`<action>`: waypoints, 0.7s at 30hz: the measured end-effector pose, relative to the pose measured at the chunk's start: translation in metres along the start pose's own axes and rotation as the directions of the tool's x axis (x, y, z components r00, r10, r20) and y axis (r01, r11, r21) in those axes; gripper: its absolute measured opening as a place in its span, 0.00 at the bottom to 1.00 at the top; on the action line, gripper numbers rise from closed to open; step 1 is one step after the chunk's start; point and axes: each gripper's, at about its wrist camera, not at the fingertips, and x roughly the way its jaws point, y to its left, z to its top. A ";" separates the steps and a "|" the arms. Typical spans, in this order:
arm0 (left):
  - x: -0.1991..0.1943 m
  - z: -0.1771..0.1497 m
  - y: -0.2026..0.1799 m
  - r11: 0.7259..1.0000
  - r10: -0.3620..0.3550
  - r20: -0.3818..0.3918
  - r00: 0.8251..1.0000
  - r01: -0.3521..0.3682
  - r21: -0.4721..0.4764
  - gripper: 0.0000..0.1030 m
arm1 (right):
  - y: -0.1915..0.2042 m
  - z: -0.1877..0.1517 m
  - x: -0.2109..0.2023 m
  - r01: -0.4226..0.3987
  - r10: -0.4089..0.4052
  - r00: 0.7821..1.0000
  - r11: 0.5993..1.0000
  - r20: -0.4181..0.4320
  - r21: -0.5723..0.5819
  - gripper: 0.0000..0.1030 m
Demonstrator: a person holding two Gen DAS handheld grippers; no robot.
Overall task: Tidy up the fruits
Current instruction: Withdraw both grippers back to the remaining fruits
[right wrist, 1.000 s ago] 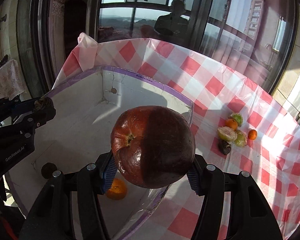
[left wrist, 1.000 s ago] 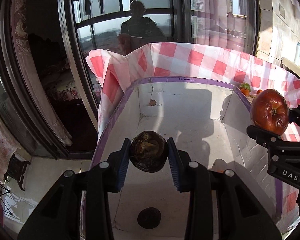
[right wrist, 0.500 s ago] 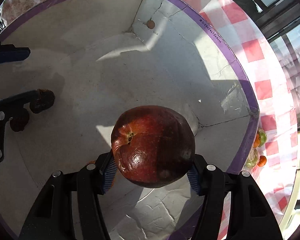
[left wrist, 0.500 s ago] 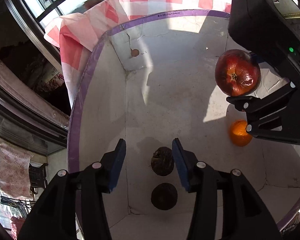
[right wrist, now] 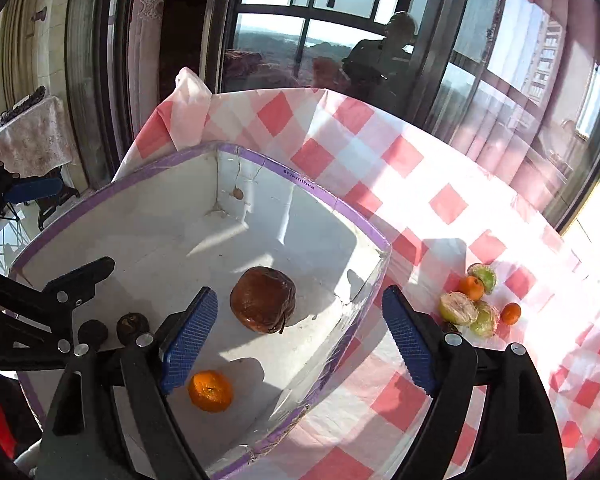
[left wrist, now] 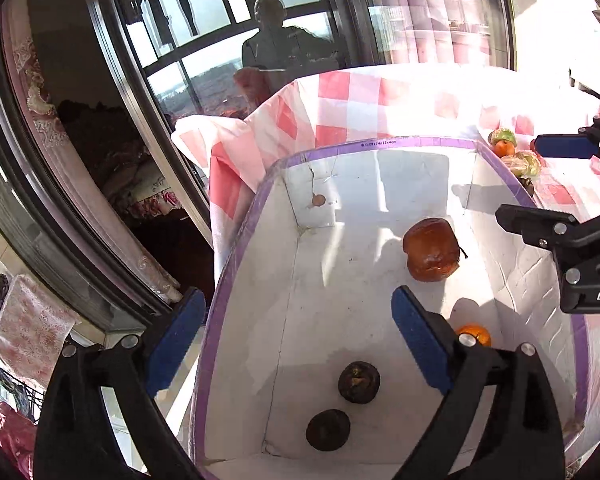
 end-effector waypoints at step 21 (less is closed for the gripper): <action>0.059 0.029 -0.283 0.887 -0.458 -0.007 0.889 0.457 -0.059 0.98 | -0.197 -0.230 -0.045 0.358 -0.327 0.932 0.765 -0.155 0.535 0.84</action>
